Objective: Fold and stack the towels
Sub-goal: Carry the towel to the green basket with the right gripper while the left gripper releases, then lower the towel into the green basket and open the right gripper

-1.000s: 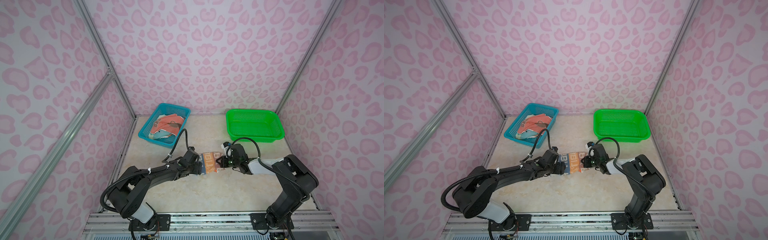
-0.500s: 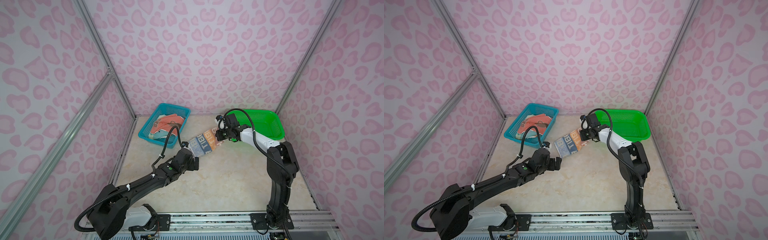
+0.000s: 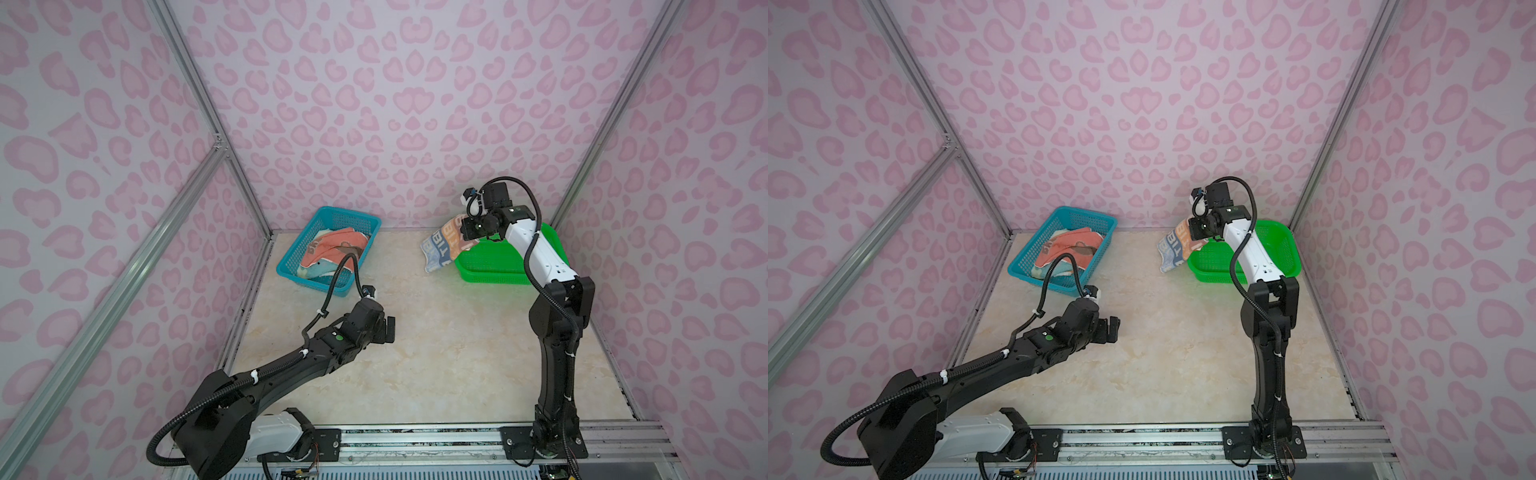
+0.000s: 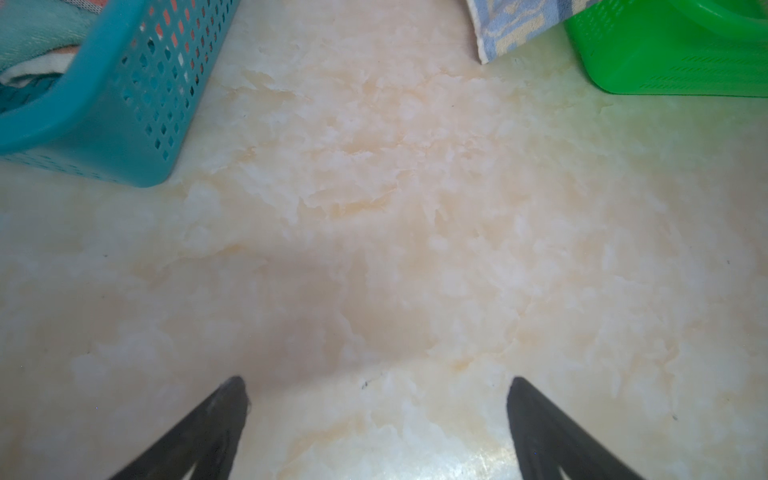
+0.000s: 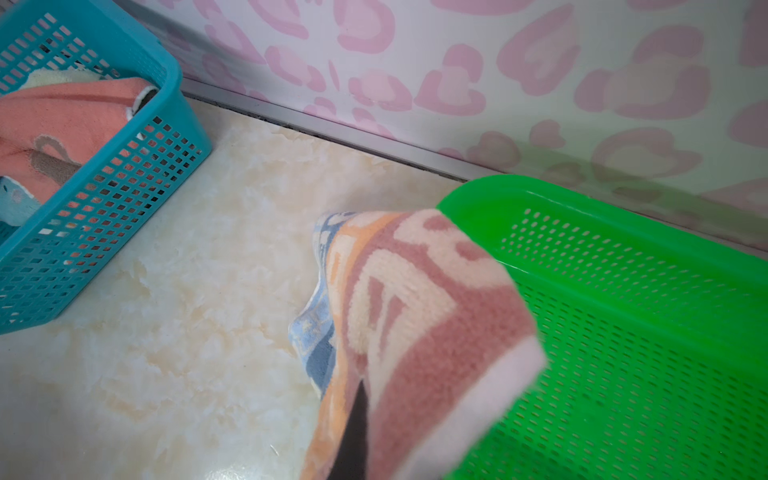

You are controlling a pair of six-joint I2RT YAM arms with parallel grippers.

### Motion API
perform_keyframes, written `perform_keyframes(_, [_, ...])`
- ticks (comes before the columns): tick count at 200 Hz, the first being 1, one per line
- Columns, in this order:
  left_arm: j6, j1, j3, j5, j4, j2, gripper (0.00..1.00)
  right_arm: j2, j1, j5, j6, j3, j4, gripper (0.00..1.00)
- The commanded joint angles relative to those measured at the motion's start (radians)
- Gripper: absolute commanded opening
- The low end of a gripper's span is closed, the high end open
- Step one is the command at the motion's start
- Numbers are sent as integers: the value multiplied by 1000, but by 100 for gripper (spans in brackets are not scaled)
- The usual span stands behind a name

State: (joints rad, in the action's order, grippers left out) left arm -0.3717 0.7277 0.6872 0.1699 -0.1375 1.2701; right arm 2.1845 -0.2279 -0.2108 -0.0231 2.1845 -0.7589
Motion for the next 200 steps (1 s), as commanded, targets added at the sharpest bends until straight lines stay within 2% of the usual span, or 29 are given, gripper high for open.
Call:
perform_keyframes(1, [10, -2, 13, 14, -13, 8, 99, -2, 54, -70, -32, -8, -54, 0])
perform_keyframes(51, [0, -1, 27, 26, -16, 33, 100, -5, 239, -215, -48, -87, -17, 0])
perform_keyframes(84, [-3, -1, 38, 22, -21, 47, 100, 26, 323, -252, -74, -116, -8, 0])
perform_keyframes(125, [-1, -1, 55, 15, -32, 58, 100, 99, 379, -219, -90, -109, -7, 0])
perform_keyframes(162, [-2, -2, 60, 20, -49, 45, 100, 158, 394, -130, -104, -107, 2, 0])
perform_keyframes(183, [-1, -2, 57, 26, -51, 40, 100, 172, 394, -96, -102, -108, 14, 33])
perform_keyframes(200, [-1, -2, 57, 27, -51, 40, 100, 163, 394, -65, -90, -119, 33, 46])
